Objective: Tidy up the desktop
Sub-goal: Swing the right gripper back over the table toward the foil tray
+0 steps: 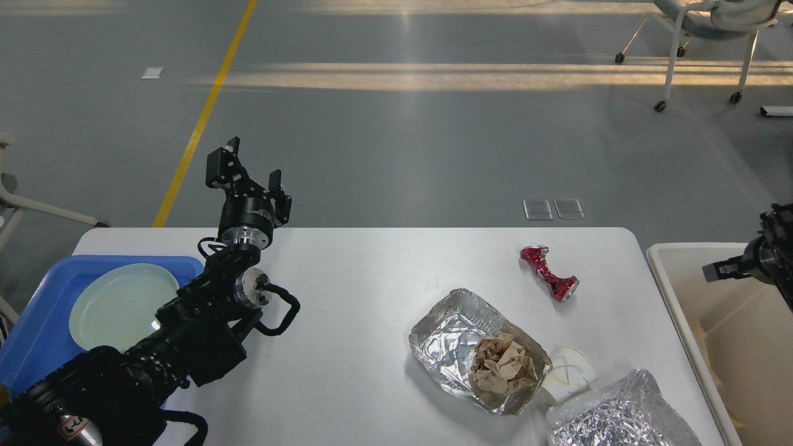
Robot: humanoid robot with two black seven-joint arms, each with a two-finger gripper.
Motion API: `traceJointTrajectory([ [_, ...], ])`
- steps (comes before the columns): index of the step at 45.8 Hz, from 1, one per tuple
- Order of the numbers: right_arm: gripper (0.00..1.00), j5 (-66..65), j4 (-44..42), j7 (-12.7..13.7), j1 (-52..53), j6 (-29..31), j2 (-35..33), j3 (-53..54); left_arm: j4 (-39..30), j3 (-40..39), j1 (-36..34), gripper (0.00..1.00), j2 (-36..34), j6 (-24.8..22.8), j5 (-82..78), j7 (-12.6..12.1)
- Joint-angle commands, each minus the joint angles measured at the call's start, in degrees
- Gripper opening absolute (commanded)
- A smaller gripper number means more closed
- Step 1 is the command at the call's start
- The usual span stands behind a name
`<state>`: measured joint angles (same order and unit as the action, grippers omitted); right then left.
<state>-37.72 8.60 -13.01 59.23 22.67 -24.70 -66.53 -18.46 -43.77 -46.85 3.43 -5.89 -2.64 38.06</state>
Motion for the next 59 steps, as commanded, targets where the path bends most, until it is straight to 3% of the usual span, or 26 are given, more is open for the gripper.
traceJointTrajectory([
  [1,1.00,2.12,2.21,-0.27,1.58,0.18,-0.08,0.44,0.00,0.00,0.00,0.99,0.00,0.00,0.00,0.00],
  [8,1.00,4.85,10.90,-0.35,9.22,0.53,-1.05,0.00,0.00,0.00,0.00,0.99,0.00,0.00,0.00,0.00],
  [19,1.00,4.94,36.21,0.00,30.75,2.11,-4.47,0.44,0.00,0.00,0.00,0.99,0.00,0.00,0.00,0.00],
  [22,1.00,5.73,45.09,0.00,40.41,6.32,-5.97,0.79,0.00,0.00,0.00,0.99,0.00,0.00,0.00,0.00],
  [30,1.00,7.75,55.90,-0.26,55.71,15.90,-7.55,1.05,0.00,0.00,-0.09,0.99,0.00,0.00,0.00,0.00],
  [42,1.00,11.00,64.00,-0.53,72.06,32.33,-10.80,7.72,0.00,0.00,0.00,0.99,0.00,0.00,0.00,0.00],
  [52,1.00,15.39,65.14,-0.09,79.45,32.33,-13.97,20.90,0.00,0.00,0.00,0.99,0.00,0.00,0.00,0.00],
  [59,1.00,17.77,65.14,0.09,82.10,32.33,-14.23,24.52,0.00,0.00,0.00,0.99,0.00,0.00,0.00,0.00],
])
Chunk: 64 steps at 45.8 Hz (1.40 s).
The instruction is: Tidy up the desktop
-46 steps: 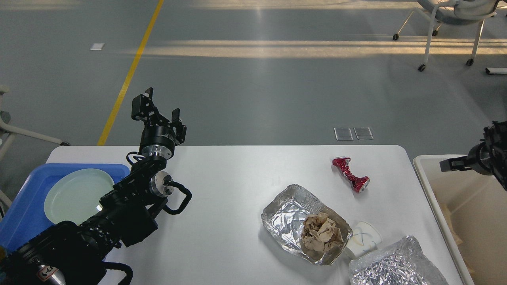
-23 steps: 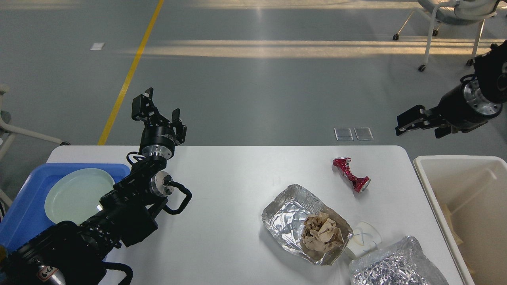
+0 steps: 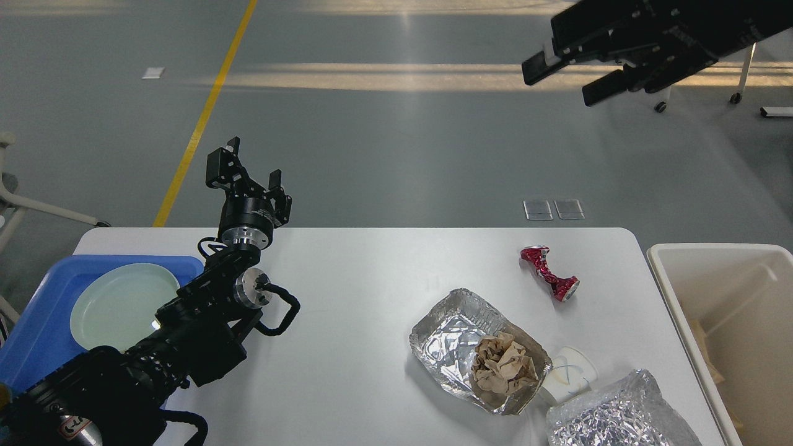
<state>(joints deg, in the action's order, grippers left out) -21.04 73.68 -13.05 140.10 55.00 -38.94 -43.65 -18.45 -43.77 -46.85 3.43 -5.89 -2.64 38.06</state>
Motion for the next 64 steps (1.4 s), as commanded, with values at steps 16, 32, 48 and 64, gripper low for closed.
traceJointTrajectory([
  [16,1.00,-5.15,-4.41,5.14,-17.83,0.00,0.79,1.11,0.00,0.00,0.00,0.99,0.00,0.00,0.00,0.00],
  [32,1.00,-10.52,-8.81,5.93,-38.31,0.00,1.76,1.02,0.00,0.00,0.00,0.99,0.00,0.00,0.00,0.00],
  [48,0.99,-10.08,-17.95,7.07,-54.58,-4.28,6.86,1.99,0.00,0.00,0.00,0.99,0.00,0.00,0.00,0.00],
  [64,0.99,-10.08,-25.24,6.90,-66.18,-8.77,10.81,5.59,0.00,0.00,0.00,0.99,0.00,0.00,0.00,0.00],
])
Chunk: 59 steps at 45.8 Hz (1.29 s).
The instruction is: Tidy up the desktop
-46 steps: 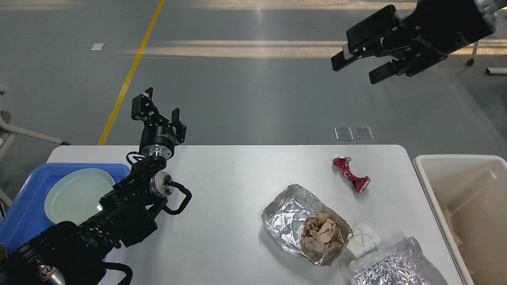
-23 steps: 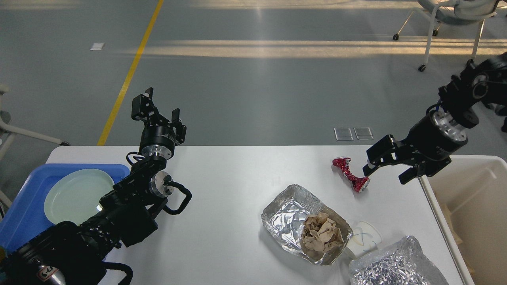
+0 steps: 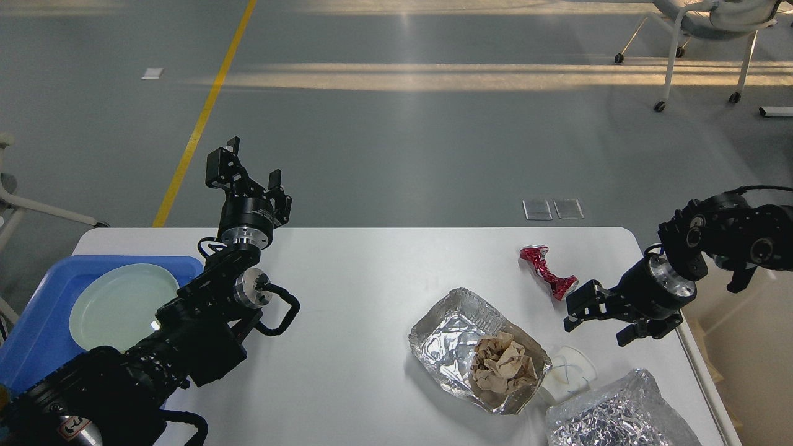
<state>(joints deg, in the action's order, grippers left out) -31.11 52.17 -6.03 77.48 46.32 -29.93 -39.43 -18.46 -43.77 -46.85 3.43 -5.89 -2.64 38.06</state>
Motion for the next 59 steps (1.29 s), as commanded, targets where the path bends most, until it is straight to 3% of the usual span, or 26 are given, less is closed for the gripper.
traceJointTrajectory([
  [1,0.99,0.00,-4.44,-0.21,-4.43,-0.17,2.24,1.64,0.00,0.00,0.00,0.99,0.00,0.00,0.00,0.00],
  [9,0.99,0.00,-11.12,-0.65,-10.41,-0.88,4.97,6.73,0.00,0.00,0.00,0.99,0.00,0.00,0.00,0.00],
  [26,0.98,-0.09,-11.65,-0.74,-14.28,-1.14,6.29,7.09,0.00,0.00,0.00,0.99,0.00,0.00,0.00,0.00],
  [38,0.90,0.00,-11.83,-1.18,-15.43,-3.60,6.38,7.18,0.00,0.00,0.00,0.99,0.00,0.00,0.00,0.00],
  [47,0.72,0.00,-12.09,-1.35,-15.51,-3.43,6.38,7.09,0.00,0.00,0.00,0.99,0.00,0.00,0.00,0.00],
  [59,0.24,0.09,-12.44,-1.35,-15.51,-3.07,7.25,6.91,0.00,0.00,0.00,0.99,0.00,0.00,0.00,0.00],
])
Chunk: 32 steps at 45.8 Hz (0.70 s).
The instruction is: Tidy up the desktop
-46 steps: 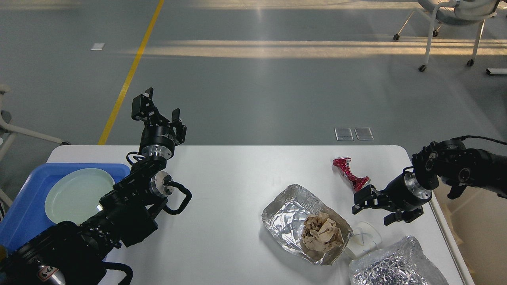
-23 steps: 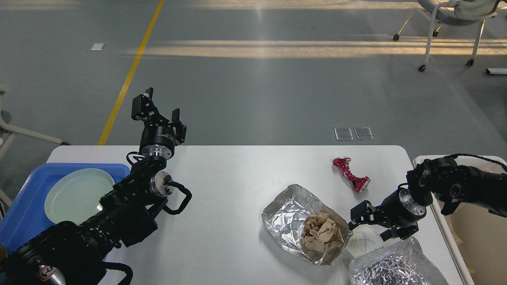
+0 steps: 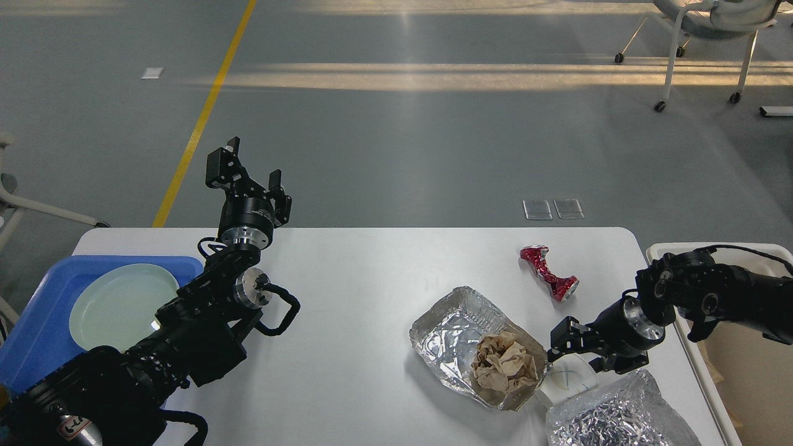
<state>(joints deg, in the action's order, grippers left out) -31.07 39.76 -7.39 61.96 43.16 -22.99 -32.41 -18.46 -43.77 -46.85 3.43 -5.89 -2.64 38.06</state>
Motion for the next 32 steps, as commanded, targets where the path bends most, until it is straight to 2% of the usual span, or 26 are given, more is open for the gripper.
traceJointTrajectory([
  [1,0.23,0.04,-0.12,0.00,0.00,0.08,0.58,-0.11,0.00,0.00,0.00,0.99,0.00,0.00,0.00,0.00],
  [16,0.13,1.27,-0.30,0.00,1.31,0.26,0.76,0.33,0.00,0.00,0.00,0.99,0.00,0.00,0.00,0.00],
  [28,0.12,1.27,-0.12,0.00,1.93,1.31,0.32,0.16,0.00,0.00,0.00,0.99,0.00,0.00,0.00,0.00],
  [32,0.16,1.27,-0.04,0.00,1.93,1.31,0.14,0.16,0.00,0.00,0.00,0.99,0.00,0.00,0.00,0.00],
])
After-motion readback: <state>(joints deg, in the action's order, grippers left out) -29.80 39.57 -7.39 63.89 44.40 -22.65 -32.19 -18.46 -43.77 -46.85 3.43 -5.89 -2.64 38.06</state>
